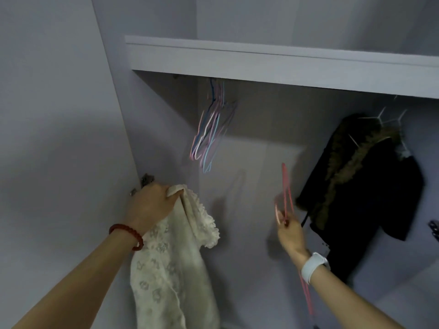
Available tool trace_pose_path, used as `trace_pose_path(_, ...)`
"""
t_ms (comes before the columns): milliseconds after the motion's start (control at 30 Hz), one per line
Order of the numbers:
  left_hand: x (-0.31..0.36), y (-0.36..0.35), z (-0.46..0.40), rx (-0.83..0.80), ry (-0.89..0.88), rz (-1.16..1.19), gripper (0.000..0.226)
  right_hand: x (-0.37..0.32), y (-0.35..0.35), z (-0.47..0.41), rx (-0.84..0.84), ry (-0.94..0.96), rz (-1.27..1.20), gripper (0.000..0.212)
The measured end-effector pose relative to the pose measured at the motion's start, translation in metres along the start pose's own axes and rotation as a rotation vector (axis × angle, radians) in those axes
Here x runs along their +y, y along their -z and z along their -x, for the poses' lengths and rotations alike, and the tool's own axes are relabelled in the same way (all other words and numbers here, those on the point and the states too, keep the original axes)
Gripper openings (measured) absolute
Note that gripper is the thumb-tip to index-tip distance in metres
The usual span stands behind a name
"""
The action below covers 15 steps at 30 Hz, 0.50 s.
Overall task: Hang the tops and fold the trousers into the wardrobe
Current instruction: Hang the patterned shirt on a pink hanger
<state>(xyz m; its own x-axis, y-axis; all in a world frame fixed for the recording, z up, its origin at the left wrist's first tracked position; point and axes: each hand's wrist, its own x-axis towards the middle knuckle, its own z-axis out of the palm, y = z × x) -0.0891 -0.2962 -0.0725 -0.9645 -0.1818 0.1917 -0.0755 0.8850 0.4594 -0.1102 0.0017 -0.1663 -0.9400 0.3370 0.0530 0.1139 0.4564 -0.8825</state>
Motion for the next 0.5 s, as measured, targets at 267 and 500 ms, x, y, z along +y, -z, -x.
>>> trace_pose_path(267,0.003,-0.001,-0.009,0.108,-0.026,-0.134,0.042,-0.007,0.026,0.020,-0.068,0.201,-0.270,0.031)
trace_pose_path(500,0.010,0.013,-0.020,-0.028,0.108,0.380,0.024,-0.029,0.023,0.027,-0.358,0.270,-0.284,0.038)
